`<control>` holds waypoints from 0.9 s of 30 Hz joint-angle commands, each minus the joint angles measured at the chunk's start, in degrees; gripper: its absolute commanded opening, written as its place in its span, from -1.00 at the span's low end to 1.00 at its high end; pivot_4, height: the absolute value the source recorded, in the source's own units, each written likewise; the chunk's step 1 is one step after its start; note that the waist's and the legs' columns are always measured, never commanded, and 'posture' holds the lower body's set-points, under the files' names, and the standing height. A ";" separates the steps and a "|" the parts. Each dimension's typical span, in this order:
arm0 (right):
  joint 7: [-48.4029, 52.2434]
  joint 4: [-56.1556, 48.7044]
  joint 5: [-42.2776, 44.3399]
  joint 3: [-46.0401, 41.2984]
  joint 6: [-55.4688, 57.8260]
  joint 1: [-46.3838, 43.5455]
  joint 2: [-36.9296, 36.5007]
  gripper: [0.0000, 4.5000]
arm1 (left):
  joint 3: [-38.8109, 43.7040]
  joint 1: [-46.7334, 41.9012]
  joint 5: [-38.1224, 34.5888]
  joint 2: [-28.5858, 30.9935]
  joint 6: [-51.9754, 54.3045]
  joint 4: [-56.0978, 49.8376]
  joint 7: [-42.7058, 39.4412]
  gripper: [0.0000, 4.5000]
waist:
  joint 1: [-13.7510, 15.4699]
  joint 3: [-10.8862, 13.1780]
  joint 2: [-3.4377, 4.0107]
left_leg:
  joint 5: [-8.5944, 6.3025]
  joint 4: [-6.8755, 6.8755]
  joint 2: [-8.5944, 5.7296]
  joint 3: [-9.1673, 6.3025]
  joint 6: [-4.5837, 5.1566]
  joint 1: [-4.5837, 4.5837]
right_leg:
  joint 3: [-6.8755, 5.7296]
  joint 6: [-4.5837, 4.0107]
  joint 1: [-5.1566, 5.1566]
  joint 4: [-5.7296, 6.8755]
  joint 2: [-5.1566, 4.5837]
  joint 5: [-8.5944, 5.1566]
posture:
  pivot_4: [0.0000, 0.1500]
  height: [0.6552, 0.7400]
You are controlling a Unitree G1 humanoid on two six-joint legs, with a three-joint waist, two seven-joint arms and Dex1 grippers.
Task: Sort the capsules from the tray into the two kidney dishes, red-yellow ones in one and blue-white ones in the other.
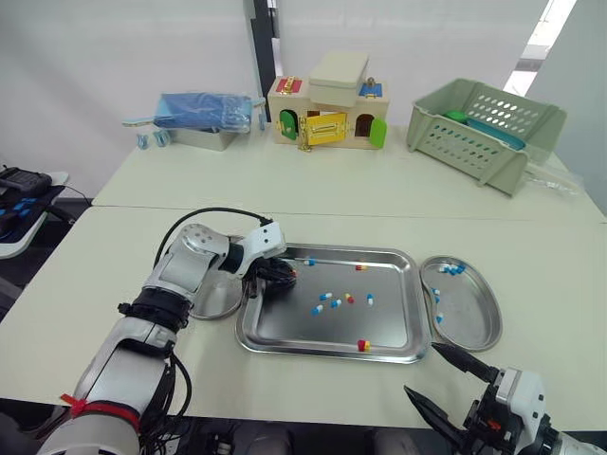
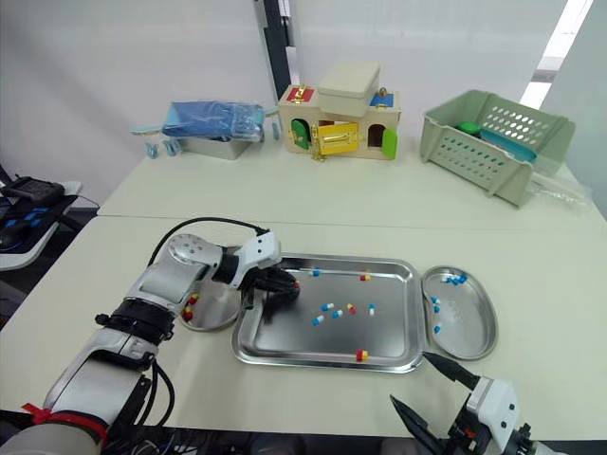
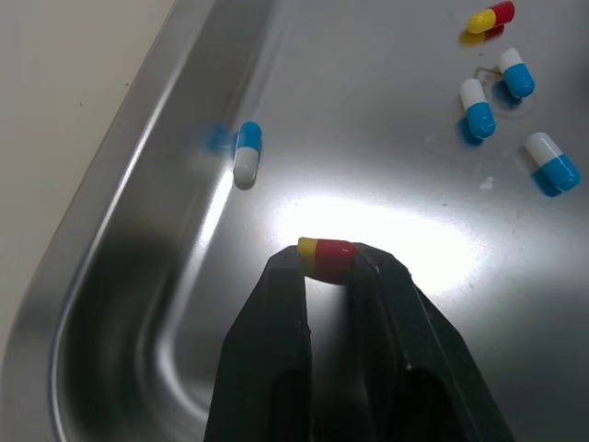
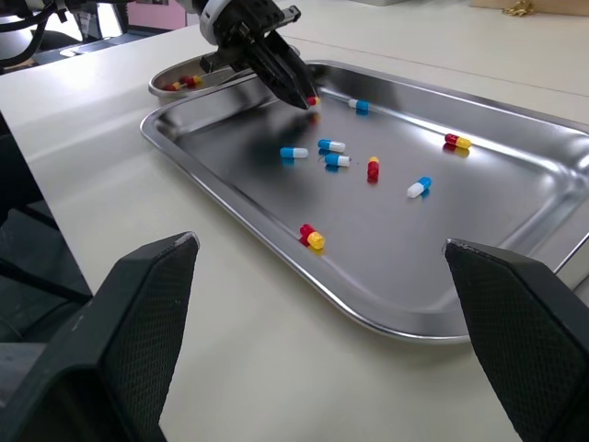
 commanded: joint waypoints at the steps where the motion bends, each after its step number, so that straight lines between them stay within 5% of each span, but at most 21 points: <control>1: 2.12 -2.29 1.21 -0.56 -1.82 0.55 -1.39 1.00 | 5.32 2.34 -3.37 4.64 5.39 -8.67 -0.15 -0.84 | -0.12 0.00 0.00 | 0.00 0.00 0.00 -0.02 0.00 0.00 | 0.00 0.00 0.01 0.00 0.00 0.00 | 1.00 1.00; 13: 10.78 3.90 5.01 -1.58 -2.36 -7.10 -7.45 1.00 | 21.27 21.06 -9.07 20.44 17.80 -22.45 5.32 -0.84 | -0.01 0.00 0.01 | -0.01 -0.02 0.03 -0.01 0.01 0.06 | 0.02 0.00 0.05 -0.03 0.01 0.00 | 1.00 1.00; 24: 13.61 8.53 4.61 -0.53 -3.63 -9.43 -6.95 1.00 | 22.28 24.03 -11.94 20.96 19.83 -26.12 8.96 -0.84 | 0.90 0.01 0.00 | -0.02 -0.02 0.02 0.01 0.01 0.04 | 0.02 0.00 0.05 -0.05 0.00 0.00 | 1.00 1.00; 27: 13.96 9.32 4.38 -0.56 -4.04 -9.58 -6.72 1.00 | 21.68 23.33 -12.27 20.92 19.87 -25.79 9.55 -0.43 | 0.78 0.01 0.00 | -0.01 -0.02 0.03 0.01 0.01 0.05 | 0.02 0.00 0.05 -0.04 0.01 0.00 | 1.00 1.00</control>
